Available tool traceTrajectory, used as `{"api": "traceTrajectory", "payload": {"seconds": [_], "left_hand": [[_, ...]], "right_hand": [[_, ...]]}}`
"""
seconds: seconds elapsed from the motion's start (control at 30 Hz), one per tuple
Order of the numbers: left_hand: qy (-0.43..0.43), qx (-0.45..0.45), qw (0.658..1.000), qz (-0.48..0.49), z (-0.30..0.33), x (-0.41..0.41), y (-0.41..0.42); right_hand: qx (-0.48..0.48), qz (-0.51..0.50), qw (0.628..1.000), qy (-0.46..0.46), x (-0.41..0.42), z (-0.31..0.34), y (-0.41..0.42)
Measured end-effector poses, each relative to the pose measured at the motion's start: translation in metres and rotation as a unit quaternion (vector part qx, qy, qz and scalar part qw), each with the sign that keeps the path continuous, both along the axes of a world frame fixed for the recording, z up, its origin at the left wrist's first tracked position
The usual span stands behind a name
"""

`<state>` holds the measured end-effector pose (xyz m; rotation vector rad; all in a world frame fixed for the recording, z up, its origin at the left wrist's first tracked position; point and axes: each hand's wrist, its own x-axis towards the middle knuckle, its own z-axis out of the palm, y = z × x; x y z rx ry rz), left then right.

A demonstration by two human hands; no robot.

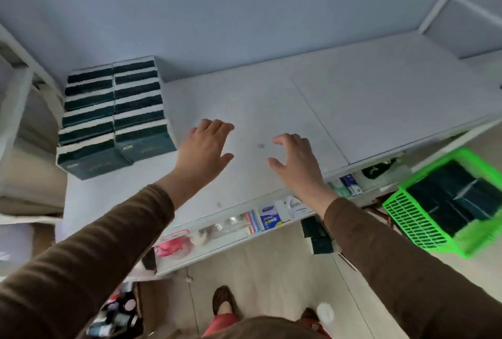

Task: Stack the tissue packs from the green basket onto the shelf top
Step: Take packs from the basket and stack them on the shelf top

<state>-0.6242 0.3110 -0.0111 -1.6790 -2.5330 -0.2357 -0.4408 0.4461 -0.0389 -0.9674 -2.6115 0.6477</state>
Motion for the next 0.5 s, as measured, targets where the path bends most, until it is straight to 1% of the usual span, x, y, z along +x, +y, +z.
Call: {"api": "traceTrajectory", "payload": {"seconds": [0.17, 0.27, 0.37, 0.5], "left_hand": [[-0.027, 0.002, 0.995, -0.097, -0.020, 0.124, 0.087], [-0.043, 0.002, 0.988, -0.146, -0.036, 0.208, 0.138], [-0.075, -0.002, 0.983, -0.166, -0.054, 0.293, 0.185], [-0.111, -0.043, 0.978, -0.172, -0.082, 0.387, 0.238]], "right_hand": [[0.005, -0.089, 0.996, -0.031, 0.145, -0.011, 0.055], [0.023, -0.118, 0.992, -0.043, 0.236, -0.023, 0.089], [0.018, -0.139, 0.988, -0.068, 0.324, -0.035, 0.125], [0.000, -0.153, 0.982, -0.112, 0.417, -0.051, 0.175]]}}
